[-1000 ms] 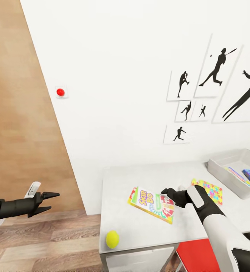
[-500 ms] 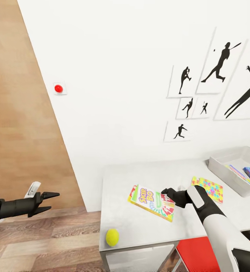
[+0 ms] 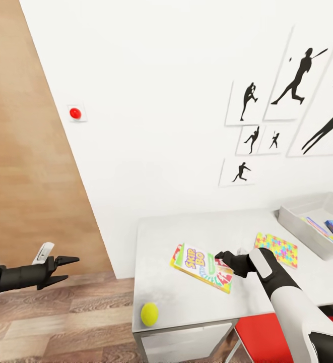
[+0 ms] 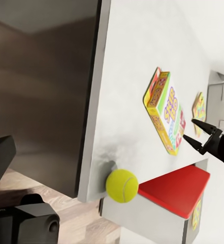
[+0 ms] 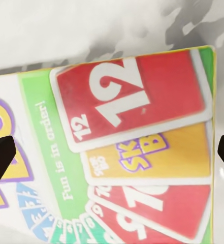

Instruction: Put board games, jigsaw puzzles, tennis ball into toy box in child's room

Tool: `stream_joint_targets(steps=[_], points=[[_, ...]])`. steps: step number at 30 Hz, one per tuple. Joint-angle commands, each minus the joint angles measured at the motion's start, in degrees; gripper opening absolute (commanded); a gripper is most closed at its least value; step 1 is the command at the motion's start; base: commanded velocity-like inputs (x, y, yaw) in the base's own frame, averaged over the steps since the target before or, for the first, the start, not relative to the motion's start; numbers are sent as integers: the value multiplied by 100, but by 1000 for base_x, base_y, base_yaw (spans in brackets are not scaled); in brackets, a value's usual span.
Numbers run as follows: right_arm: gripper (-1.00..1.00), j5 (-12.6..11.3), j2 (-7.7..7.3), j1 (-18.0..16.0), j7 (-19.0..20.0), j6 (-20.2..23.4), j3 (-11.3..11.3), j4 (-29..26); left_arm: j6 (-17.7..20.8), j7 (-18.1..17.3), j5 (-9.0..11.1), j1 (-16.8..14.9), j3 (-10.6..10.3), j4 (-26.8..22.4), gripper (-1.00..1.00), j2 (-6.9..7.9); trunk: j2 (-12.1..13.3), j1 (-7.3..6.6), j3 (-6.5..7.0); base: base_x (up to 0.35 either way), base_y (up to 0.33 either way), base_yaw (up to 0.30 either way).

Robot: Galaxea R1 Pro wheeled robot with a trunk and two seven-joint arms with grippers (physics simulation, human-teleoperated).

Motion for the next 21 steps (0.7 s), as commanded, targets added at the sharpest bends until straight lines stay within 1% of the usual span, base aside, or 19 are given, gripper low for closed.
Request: stream_joint_targets(steps=[1,12,21], points=[[100,-60,1,-2,-53,21,-10,-8,2,-59,-44,-8,-14,4,100,5,-13,3,-22,0,0,0],[100,-61,1,5,-53,17,-7,-8,2,-59,-44,-7,-13,3,100,5,-13,3,-116,0,0,0],[100,-61,1,5,-45,16,-10,-8,2,-59,-44,-8,-13,3,100,5,-13,3,-129,0,40,0]])
